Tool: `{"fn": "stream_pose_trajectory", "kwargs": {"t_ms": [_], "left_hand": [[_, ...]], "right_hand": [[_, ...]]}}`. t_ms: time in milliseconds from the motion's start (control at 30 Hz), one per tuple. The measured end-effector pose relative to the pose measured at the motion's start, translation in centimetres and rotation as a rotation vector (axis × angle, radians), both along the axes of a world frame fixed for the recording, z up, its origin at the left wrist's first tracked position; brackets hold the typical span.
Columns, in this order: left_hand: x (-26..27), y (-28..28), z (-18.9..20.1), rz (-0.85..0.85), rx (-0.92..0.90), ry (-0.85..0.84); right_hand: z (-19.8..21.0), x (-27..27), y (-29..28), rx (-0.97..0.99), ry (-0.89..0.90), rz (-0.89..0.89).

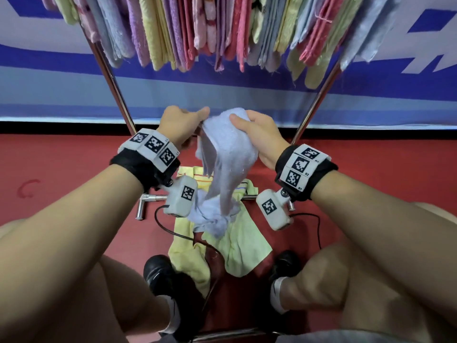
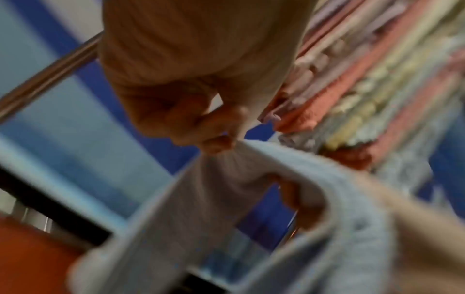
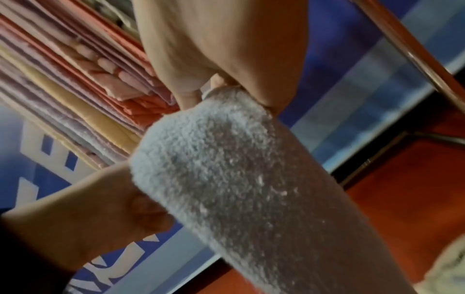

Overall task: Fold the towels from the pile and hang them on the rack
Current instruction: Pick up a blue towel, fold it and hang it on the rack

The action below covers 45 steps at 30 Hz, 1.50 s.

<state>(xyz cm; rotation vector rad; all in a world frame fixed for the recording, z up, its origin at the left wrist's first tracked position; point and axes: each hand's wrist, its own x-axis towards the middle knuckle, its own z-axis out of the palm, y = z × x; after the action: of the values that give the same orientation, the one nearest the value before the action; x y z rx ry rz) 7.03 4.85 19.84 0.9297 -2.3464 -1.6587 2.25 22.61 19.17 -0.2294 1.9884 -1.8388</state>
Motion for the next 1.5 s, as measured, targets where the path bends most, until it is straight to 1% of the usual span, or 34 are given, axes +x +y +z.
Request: {"fn": "stream_pose_trajectory", "kwargs": {"t_ms": [33,67,100,133,200,233,267,333,367,467,533,567,633,700,800,867,967,1100,1167,1233,1300,1367,1433,1500], "left_hand": [[-0.1,-0.2,0.1,-0.021,-0.161,0.011],[-0.2,0.0,0.2,-0.065,-0.263,0.065],[-0.2,0.4,0.5,-0.163,-0.25,0.132],[-0.1,1.1,0.9,-0.288,-0.141,0.203],[0.0,2.5,1.7,-0.513,0.166,0.249],[0.1,2.8,2.1,-0.579,0.279,0.24],[0.1,3.0,2.6,-0.618,0.351,0.224],[0.1,3.1,3.2,-0.649,0.396,0.191],[0.1,3.2,3.6,-0.667,0.397,0.177],[0.2,3.8,4.9,-0.708,0.392,0.165],[0.1,4.5,6.0,-0.742,0.382,0.149],[0.2,4.8,6.6,-0.736,0.36,0.136],[0.2,5.1,7.6,-0.697,0.258,0.138],[0.2,5.0,8.7,-0.669,0.183,0.163],[0.0,5.8,12.5,-0.657,0.179,0.235],[-0.4,6.8,16.4,-0.666,0.149,0.283],[-1.1,8.7,22.9,-0.702,0.083,0.322],[-2.6,11.0,30.9,-0.707,0.083,0.437],[-3.5,12.3,34.5,-0.7,0.072,0.491],[-4.5,13.9,37.9,-0.681,0.022,0.537],[-5.8,15.4,41.0,-0.64,-0.003,0.599],[-7.5,16.7,43.8,-0.548,-0.015,0.658],[-9.5,17.6,45.8,-0.467,-0.05,0.686],[-11.8,18.2,47.1,-0.405,-0.118,0.679]], "right_hand": [[0.6,-0.3,-0.1,0.028,-0.003,0.053],[1.4,-0.5,-0.1,0.054,-0.01,0.129],[2.1,-0.7,0.0,0.08,-0.014,0.206],[2.9,-0.9,0.3,0.093,-0.016,0.273],[4.7,-1.4,1.0,0.094,-0.024,0.37],[5.6,-1.6,1.5,0.097,-0.028,0.422],[6.6,-1.9,2.1,0.114,-0.025,0.469],[8.4,-2.4,3.2,0.164,-0.008,0.531],[9.0,-2.8,3.8,0.191,-0.005,0.535],[10.3,-3.6,4.9,0.235,0.024,0.483],[10.9,-3.9,5.2,0.3,0.096,0.438],[11.2,-4.0,5.5,0.356,0.132,0.441],[12.8,-4.2,6.1,0.476,0.183,0.475],[15.0,-4.3,6.8,0.557,0.222,0.478],[18.8,-4.3,8.6,0.621,0.265,0.488],[21.7,-4.1,10.1,0.597,0.314,0.439],[26.5,-4.0,12.7,0.497,0.381,0.311],[33.1,-5.1,16.4,0.426,0.477,0.225],[36.2,-5.7,18.2,0.344,0.513,0.17],[39.1,-7.0,19.3,0.265,0.577,0.084],[41.7,-8.7,19.8,0.227,0.666,-0.02],[43.8,-10.5,20.1,0.188,0.719,-0.117],[45.1,-12.1,20.1,0.184,0.746,-0.176],[46.2,-13.7,19.9,0.21,0.758,-0.223]]}}
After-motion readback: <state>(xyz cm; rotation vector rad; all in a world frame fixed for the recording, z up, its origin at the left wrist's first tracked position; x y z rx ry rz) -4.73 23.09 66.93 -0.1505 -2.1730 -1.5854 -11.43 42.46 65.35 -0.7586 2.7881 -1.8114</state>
